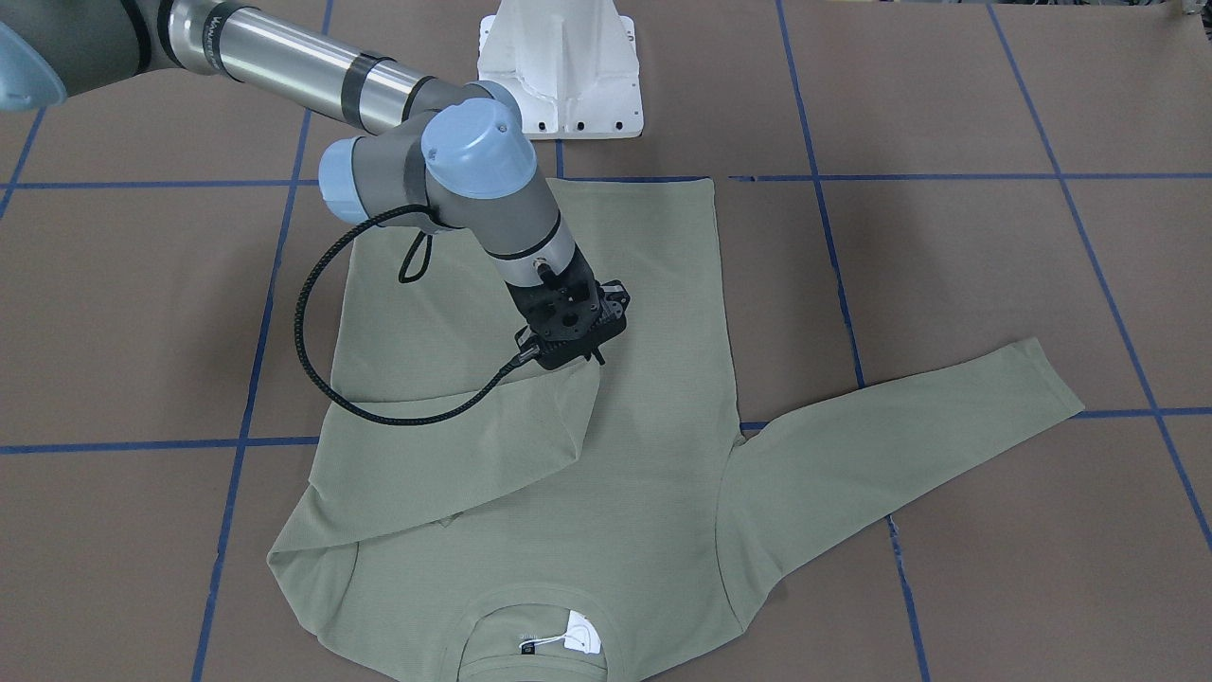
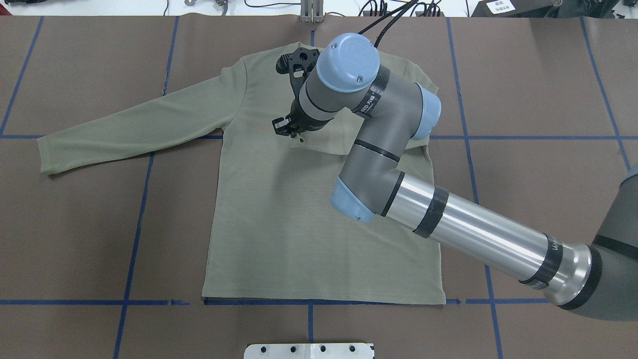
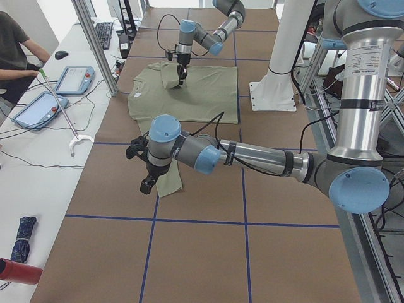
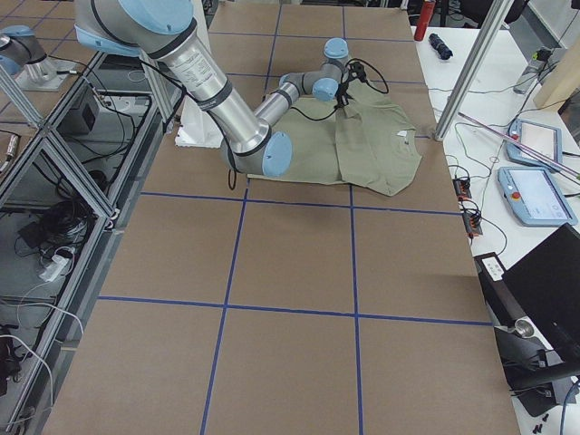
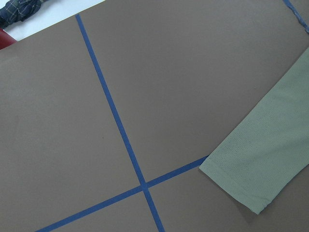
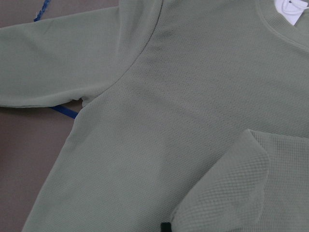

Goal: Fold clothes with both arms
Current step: 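Carry the sleeve cuff with the right gripper across the shirt body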

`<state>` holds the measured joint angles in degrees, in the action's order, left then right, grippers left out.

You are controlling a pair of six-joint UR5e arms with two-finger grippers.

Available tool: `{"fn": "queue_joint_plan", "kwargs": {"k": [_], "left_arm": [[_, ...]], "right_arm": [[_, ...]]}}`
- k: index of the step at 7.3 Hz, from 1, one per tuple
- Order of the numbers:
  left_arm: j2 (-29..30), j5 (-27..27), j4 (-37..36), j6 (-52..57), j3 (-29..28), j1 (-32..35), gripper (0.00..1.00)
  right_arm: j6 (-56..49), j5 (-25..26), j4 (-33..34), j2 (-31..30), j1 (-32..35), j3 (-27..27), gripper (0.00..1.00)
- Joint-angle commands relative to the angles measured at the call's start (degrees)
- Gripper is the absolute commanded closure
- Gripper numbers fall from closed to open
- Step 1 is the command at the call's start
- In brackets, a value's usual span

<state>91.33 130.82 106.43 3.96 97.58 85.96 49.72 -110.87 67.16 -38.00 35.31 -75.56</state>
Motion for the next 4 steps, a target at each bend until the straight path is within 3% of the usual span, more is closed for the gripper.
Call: {"fn": "queue_joint_plan", "kwargs": {"k": [1, 4], "left_arm": [[-0.01, 0.05, 0.00, 0.00, -0.02, 0.00, 0.00], [-0.01, -0.04, -0.08, 0.00, -0.11, 0.00, 0.00]], "right_arm": [[0.03, 1.70, -0.10, 3.35, -1.55, 3.12, 1.00], [0.03, 2.59, -0.53, 5.92, -2.09, 6.12, 1.00]]}}
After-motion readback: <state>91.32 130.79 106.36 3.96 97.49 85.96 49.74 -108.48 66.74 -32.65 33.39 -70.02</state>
